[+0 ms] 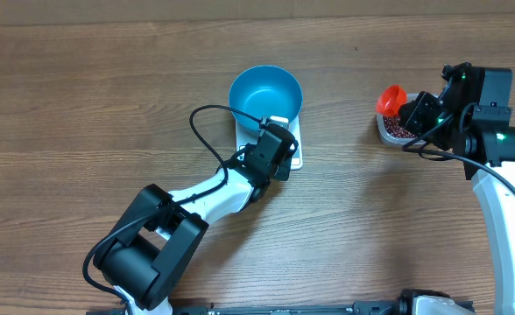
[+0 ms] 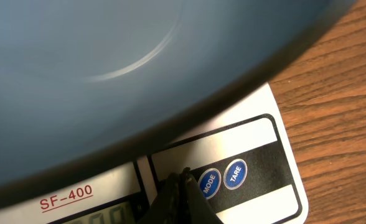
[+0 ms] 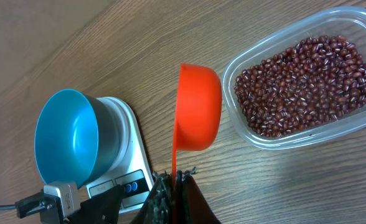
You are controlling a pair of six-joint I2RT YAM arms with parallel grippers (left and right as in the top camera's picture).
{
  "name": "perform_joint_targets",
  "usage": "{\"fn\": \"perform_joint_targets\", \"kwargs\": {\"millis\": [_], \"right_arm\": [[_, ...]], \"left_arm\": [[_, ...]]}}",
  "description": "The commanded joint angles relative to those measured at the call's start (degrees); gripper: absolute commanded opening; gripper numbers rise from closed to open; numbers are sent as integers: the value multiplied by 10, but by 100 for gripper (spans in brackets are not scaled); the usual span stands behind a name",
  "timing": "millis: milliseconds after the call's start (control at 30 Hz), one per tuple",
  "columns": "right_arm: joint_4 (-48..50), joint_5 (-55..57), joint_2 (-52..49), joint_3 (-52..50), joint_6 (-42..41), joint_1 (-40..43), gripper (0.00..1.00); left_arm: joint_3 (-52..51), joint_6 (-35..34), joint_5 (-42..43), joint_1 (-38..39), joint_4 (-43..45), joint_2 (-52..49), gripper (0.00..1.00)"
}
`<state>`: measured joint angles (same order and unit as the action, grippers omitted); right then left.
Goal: Scoop item into bowl and weigh 150g on scale
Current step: 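Withdraw left gripper from the scale to a hover pose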
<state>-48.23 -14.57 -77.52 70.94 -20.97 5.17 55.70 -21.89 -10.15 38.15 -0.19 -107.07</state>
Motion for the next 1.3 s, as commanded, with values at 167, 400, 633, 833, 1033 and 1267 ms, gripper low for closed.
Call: {"fn": "perform_joint_targets", "kwargs": {"millis": [167, 400, 633, 833, 1033, 1267], "right_arm": [[0, 6, 13, 18, 3, 2, 4], [0, 6, 13, 18, 2, 2, 4], [0, -1, 13, 18, 2, 2, 4], [1, -1, 13, 18, 2, 2, 4], [-3, 0, 13, 18, 5, 2, 4], [-5, 0, 13, 18, 5, 2, 4]], "left_arm": [[18, 14, 38, -4, -9, 11, 4], [38, 18, 74, -2, -78, 121, 4], [38, 20, 81, -7, -136, 264, 4], [38, 55, 81, -45, -186, 343, 4], [38, 100, 82, -77, -208, 351, 4], [38, 146, 70, -95, -224, 351, 4]]}}
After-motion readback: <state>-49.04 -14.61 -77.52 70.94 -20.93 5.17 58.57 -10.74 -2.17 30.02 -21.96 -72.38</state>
